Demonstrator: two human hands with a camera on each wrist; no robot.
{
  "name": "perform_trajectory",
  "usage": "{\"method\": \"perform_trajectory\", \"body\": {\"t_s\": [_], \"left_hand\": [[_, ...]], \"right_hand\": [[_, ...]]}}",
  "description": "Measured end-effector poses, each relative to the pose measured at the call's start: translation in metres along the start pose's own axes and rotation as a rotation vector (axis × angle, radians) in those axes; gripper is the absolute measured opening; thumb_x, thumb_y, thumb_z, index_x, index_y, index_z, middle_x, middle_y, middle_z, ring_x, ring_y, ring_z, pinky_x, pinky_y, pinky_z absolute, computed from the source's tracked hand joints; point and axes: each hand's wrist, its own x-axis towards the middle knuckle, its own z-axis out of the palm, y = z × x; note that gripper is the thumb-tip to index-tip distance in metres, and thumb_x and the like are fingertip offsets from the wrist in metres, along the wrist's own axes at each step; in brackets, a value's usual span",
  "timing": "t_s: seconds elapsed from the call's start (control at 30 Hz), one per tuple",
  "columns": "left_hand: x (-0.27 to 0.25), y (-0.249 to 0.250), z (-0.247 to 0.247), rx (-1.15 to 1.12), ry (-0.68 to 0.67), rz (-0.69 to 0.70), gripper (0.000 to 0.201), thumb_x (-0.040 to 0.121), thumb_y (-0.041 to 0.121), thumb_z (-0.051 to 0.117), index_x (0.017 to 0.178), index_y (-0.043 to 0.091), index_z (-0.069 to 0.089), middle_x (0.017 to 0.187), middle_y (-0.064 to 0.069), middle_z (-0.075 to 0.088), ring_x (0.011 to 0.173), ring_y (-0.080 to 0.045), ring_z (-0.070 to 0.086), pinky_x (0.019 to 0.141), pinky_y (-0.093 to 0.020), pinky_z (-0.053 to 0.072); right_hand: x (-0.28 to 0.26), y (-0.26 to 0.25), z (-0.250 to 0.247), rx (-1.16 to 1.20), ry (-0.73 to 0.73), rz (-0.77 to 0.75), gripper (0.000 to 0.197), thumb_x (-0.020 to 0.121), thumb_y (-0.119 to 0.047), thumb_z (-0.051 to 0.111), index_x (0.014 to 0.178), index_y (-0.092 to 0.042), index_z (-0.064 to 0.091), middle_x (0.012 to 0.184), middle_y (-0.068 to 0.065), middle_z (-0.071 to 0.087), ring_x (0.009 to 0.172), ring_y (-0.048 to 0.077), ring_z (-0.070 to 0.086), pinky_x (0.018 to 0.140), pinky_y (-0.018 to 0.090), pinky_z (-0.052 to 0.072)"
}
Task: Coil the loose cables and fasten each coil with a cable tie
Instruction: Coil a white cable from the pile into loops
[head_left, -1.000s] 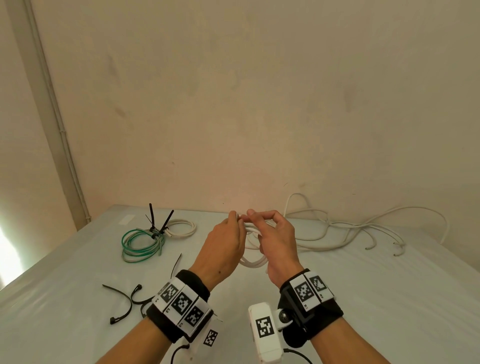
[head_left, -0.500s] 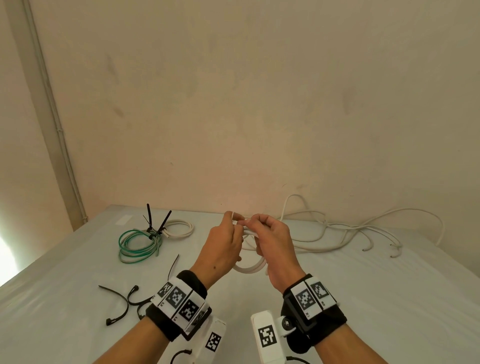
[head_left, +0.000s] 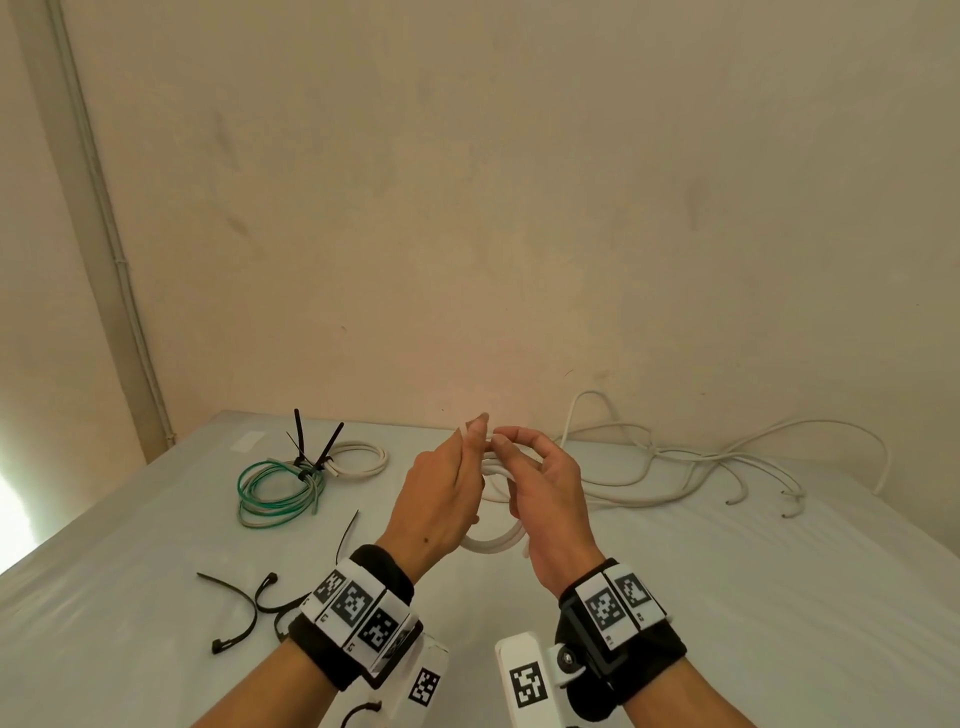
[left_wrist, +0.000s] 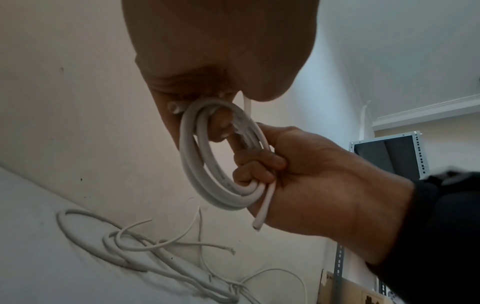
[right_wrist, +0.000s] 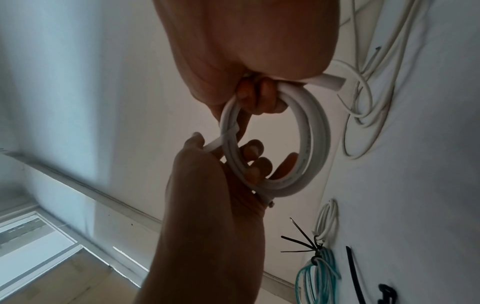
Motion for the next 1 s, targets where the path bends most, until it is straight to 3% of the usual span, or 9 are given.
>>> {"method": "perform_trajectory", "body": {"t_s": [0.13,0.27,0.33,0.4,0.5,0.57,0.67,0.77,1.0], "left_hand": [[0.003,-0.003,-0.003,-0.167,0.035,-0.019,0.029,0.109,0.044,0.041,0.120,0.027,0.061,0.090,-0.008,0.074,0.071,-0.014,0.068,0.075,-0.050,0.063],[0.006,-0.014,-0.001,-0.028,0.104,0.105,0.013,0.109,0.040,0.042,0.114,0.039,0.053,0.124,-0.003,0.062,0.111,-0.010,0.064,0.096,-0.034,0.054],[0.008,-0.015,0.001,0.004,0.163,0.140,0.015,0.109,0.039,0.042,0.117,0.034,0.052,0.117,-0.002,0.057,0.111,-0.013,0.063,0.094,-0.033,0.052],[0.009,-0.010,0.004,-0.076,0.199,0.125,0.015,0.109,0.033,0.042,0.118,0.023,0.050,0.101,0.001,0.059,0.095,-0.016,0.069,0.079,-0.036,0.055],[0.008,0.002,0.005,-0.164,0.226,0.085,0.030,0.111,0.032,0.038,0.093,0.011,0.045,0.072,0.016,0.049,0.066,-0.012,0.053,0.066,-0.038,0.049],[0.008,0.008,0.002,-0.188,0.215,0.053,0.044,0.111,0.041,0.034,0.079,0.013,0.042,0.061,0.015,0.041,0.060,-0.009,0.040,0.060,-0.033,0.040],[0.010,0.015,-0.003,-0.248,0.183,-0.033,0.051,0.111,0.047,0.029,0.070,0.018,0.039,0.060,0.009,0.037,0.059,-0.013,0.035,0.057,-0.032,0.032],[0.009,0.018,-0.006,-0.304,0.172,-0.071,0.041,0.109,0.034,0.032,0.072,0.018,0.039,0.066,0.000,0.037,0.064,-0.016,0.036,0.058,-0.033,0.031],[0.004,0.013,-0.015,-0.427,0.025,-0.156,0.038,0.104,0.025,0.044,0.068,0.016,0.046,0.078,-0.003,0.062,0.071,-0.014,0.048,0.063,-0.029,0.041]], "right_hand": [[0.000,-0.003,-0.001,-0.020,-0.009,-0.021,0.015,0.100,-0.024,0.069,0.112,-0.015,0.070,0.083,-0.002,0.079,0.059,-0.002,0.062,0.062,0.021,0.042],[0.001,-0.004,-0.003,-0.019,0.002,-0.026,0.020,0.101,-0.023,0.068,0.116,-0.010,0.066,0.085,-0.003,0.080,0.056,-0.004,0.060,0.060,0.017,0.042],[0.001,-0.002,-0.001,-0.029,0.002,-0.023,0.022,0.101,-0.024,0.068,0.116,-0.010,0.064,0.091,0.000,0.081,0.054,-0.005,0.059,0.065,0.020,0.039],[-0.002,-0.002,0.001,-0.038,-0.014,-0.026,0.022,0.101,-0.025,0.068,0.115,-0.009,0.066,0.087,0.000,0.080,0.052,-0.005,0.057,0.065,0.021,0.038],[-0.005,-0.003,0.005,-0.020,-0.049,-0.011,0.019,0.100,-0.023,0.069,0.112,-0.009,0.068,0.080,-0.003,0.077,0.051,-0.002,0.053,0.053,0.017,0.039],[-0.005,-0.004,0.006,0.005,-0.070,-0.003,0.018,0.099,-0.022,0.070,0.111,-0.008,0.069,0.075,-0.004,0.075,0.051,0.003,0.047,0.050,0.019,0.035],[-0.003,-0.002,0.005,0.034,-0.078,0.024,0.017,0.099,-0.021,0.071,0.110,-0.008,0.071,0.073,-0.004,0.071,0.052,0.007,0.039,0.050,0.021,0.032],[-0.002,-0.001,0.005,0.092,-0.084,0.062,0.018,0.098,-0.019,0.071,0.112,-0.006,0.072,0.078,-0.001,0.072,0.053,0.004,0.044,0.050,0.020,0.033],[0.001,-0.003,-0.002,0.233,-0.105,0.143,0.024,0.099,-0.013,0.068,0.120,-0.002,0.068,0.079,-0.002,0.074,0.053,0.003,0.046,0.048,0.017,0.032]]}}
